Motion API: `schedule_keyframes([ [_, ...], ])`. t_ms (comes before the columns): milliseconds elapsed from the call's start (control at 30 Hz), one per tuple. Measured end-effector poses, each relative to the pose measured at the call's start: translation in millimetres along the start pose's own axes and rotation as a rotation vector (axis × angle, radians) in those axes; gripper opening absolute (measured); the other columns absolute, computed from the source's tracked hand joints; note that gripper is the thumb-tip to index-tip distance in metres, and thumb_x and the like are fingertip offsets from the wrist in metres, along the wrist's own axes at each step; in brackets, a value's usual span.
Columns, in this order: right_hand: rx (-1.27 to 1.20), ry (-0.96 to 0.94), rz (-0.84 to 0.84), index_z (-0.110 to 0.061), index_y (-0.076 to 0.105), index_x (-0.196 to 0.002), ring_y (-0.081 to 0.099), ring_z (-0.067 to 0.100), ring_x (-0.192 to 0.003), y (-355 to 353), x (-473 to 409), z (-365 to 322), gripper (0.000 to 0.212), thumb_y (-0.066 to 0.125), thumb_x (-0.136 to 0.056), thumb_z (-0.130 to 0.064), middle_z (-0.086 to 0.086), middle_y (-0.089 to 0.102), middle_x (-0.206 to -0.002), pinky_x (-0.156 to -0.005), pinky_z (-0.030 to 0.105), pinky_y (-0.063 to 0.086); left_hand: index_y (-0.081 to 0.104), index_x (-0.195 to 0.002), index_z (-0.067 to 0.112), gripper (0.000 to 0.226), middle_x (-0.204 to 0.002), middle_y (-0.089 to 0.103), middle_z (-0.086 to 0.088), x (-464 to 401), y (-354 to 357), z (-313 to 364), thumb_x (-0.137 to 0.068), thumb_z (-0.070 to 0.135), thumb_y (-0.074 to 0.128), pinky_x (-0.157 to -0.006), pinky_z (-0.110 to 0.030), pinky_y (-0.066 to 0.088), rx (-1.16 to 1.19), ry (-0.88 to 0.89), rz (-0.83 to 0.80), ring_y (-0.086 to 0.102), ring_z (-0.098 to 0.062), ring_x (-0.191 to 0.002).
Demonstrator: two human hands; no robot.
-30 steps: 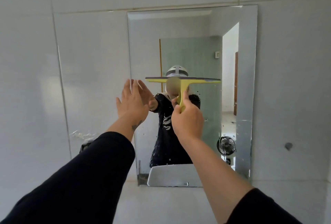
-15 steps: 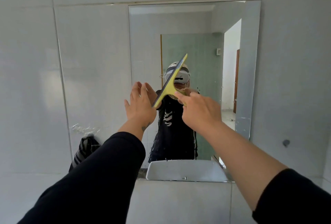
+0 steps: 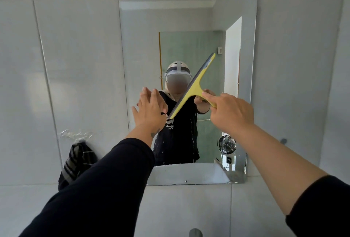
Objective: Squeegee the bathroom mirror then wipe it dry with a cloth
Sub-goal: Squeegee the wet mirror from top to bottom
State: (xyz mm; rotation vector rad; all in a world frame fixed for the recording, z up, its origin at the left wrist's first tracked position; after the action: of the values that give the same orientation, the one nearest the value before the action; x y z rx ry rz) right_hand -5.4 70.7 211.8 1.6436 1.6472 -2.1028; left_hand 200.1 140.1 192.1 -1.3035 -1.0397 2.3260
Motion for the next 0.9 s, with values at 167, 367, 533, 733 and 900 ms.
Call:
schedule_keyframes([
  [167,-0.041,0.064,-0.002,-0.049,0.037,-0.139,0.058,0.027,-0.100,2,7,21,0.049,0.041,-0.096,-0.025,0.000,0.061,-0.111,-0.066,0.029,0.036,0.008,-0.150,0.021,0.086,-0.158,-0.008,-0.008,3,6,6,-0.085,0.024,0.064,-0.116,-0.056,0.014,-0.004,0.012,-0.008,0.014,-0.032,-0.145],
  [367,-0.216,0.211,0.025,-0.052,0.037,-0.137,0.060,0.028,-0.087,17,15,45,0.051,0.045,-0.094,-0.026,0.003,0.066,-0.102,-0.064,0.030,0.043,0.004,-0.151,0.021,0.088,-0.158,-0.014,-0.010,3,10,9,-0.086,0.026,0.064,-0.115,-0.054,0.015,-0.028,0.016,-0.046,0.014,-0.032,-0.145],
  [533,-0.426,0.325,0.020,-0.048,0.040,-0.137,0.052,0.021,-0.071,34,26,42,0.050,0.047,-0.094,-0.024,0.001,0.066,-0.087,-0.062,0.030,0.044,0.002,-0.151,0.021,0.093,-0.158,-0.017,-0.009,5,12,9,-0.084,0.023,0.067,-0.115,-0.055,0.014,-0.017,0.016,-0.052,0.011,-0.031,-0.146],
  [733,-0.615,0.464,0.072,-0.042,0.040,-0.140,0.054,0.022,-0.075,60,42,19,0.051,0.047,-0.094,-0.020,0.003,0.061,-0.081,-0.067,0.031,0.046,0.000,-0.151,0.022,0.096,-0.158,-0.018,-0.008,4,11,6,-0.083,0.028,0.068,-0.116,-0.054,0.016,-0.031,0.033,-0.064,0.013,-0.033,-0.146],
  [900,-0.707,0.529,0.127,-0.036,0.041,-0.141,0.060,0.024,-0.086,70,49,-1,0.050,0.048,-0.095,-0.019,0.006,0.070,-0.101,-0.072,0.032,0.049,0.005,-0.151,0.024,0.093,-0.159,-0.014,-0.008,3,11,-2,-0.082,0.032,0.067,-0.114,-0.055,0.023,-0.035,0.077,-0.056,0.021,-0.036,-0.143],
])
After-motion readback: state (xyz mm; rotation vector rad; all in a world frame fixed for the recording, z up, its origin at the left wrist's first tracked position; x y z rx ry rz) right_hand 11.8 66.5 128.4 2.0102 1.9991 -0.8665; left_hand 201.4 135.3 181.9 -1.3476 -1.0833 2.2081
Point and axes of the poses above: each hand's wrist, its own x-axis away from the middle knuckle, its own y-axis out of the palm, z = x × y, the point moved 1 cm from there along -x, towards the middle knuckle
